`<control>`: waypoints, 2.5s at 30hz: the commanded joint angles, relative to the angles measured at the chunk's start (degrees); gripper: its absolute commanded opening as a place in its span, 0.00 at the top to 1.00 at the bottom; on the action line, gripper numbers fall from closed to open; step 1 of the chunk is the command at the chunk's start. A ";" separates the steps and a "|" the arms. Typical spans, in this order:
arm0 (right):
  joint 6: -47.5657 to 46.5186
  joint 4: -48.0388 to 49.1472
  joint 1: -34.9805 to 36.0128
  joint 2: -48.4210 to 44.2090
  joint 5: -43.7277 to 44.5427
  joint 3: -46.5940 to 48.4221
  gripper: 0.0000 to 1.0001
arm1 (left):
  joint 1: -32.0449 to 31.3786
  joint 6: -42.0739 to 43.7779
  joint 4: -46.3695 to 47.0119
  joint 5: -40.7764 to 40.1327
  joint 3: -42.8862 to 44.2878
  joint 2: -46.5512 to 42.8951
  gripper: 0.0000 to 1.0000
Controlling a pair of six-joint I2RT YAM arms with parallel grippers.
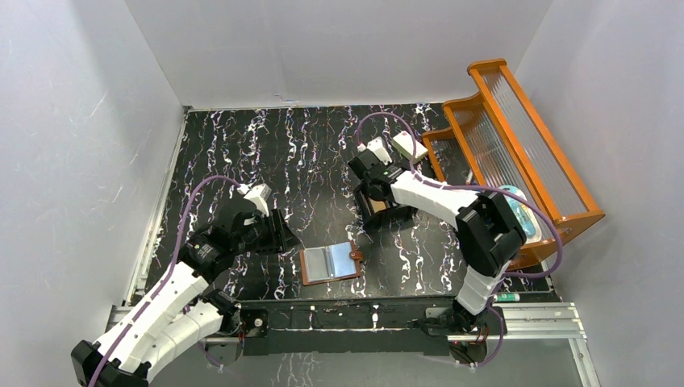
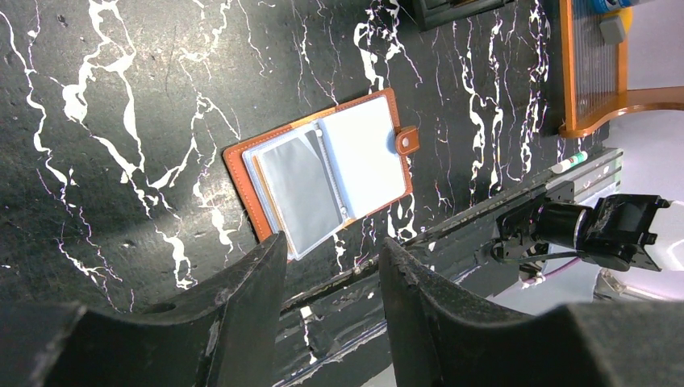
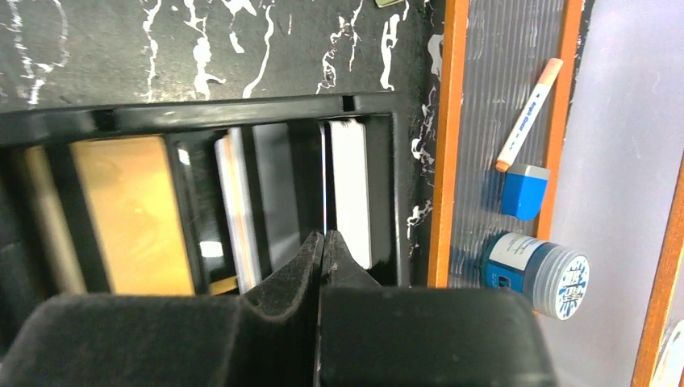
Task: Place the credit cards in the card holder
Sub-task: Pick up the credit card from the storage box, then insert the credit card into the card holder.
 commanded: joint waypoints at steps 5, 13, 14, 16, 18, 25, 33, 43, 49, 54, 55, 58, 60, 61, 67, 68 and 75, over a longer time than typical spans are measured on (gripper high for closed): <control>6.42 -5.69 -0.19 -8.09 -10.42 4.23 1.00 | 0.33 0.24 -0.16 -0.01 -0.48 0.36 0.55; 12.61 -2.80 -0.14 -18.65 -24.75 1.49 1.00 | 0.30 -1.72 -0.20 1.55 -0.62 3.87 0.63; 13.45 -1.78 -0.21 -20.25 -26.81 0.66 1.00 | 0.27 -2.26 0.10 2.49 -1.00 4.91 0.66; 15.51 0.71 -0.20 -23.08 -30.88 -1.67 1.00 | 0.31 -3.57 1.89 4.62 -2.01 6.47 0.70; 16.88 3.17 -0.05 -25.35 -35.08 -4.11 1.00 | 0.34 -4.59 4.10 6.45 -3.18 7.80 0.74; 24.47 14.98 0.39 -30.76 -51.28 -15.58 1.00 | 0.32 -8.03 13.48 11.66 -7.34 12.57 0.95; 32.70 28.16 4.47 -34.95 -54.99 -27.27 1.00 | 0.28 -9.75 20.53 11.84 -11.74 16.72 0.99; 39.74 40.79 11.13 -29.92 -56.28 -35.81 1.00 | 0.26 -10.35 23.33 10.39 -15.62 20.76 0.96; 40.66 43.68 12.29 -26.71 -56.24 -37.55 1.00 | 0.33 -10.45 21.28 8.12 -15.90 21.56 0.95; 40.62 43.66 12.40 -25.55 -55.56 -38.04 1.00 | 0.32 -10.28 21.16 8.12 -16.23 22.37 0.94; 40.63 44.01 12.35 -25.07 -55.92 -38.11 1.00 | 0.34 -10.26 21.16 8.17 -16.31 22.46 0.94; 41.61 44.92 12.38 -23.72 -56.82 -38.30 1.00 | 0.29 -10.19 21.17 8.19 -16.50 22.56 0.94; 42.02 45.05 12.41 -23.16 -56.74 -38.43 1.00 | 0.32 -10.17 21.15 8.11 -16.64 22.49 0.94; 42.02 45.13 12.42 -23.02 -56.63 -38.54 1.00 | 0.29 -10.17 21.10 8.08 -16.72 22.46 0.94; 41.28 44.53 12.42 -21.86 -55.86 -38.66 1.00 | 0.27 -10.43 20.91 7.84 -17.15 22.32 0.94; 41.24 44.56 12.43 -21.56 -55.96 -38.66 1.00 | 0.33 -10.48 20.90 7.75 -17.21 22.31 0.93; 41.32 45.88 12.36 -19.25 -57.10 -39.17 1.00 | 0.27 -10.61 20.81 7.66 -17.15 22.49 0.94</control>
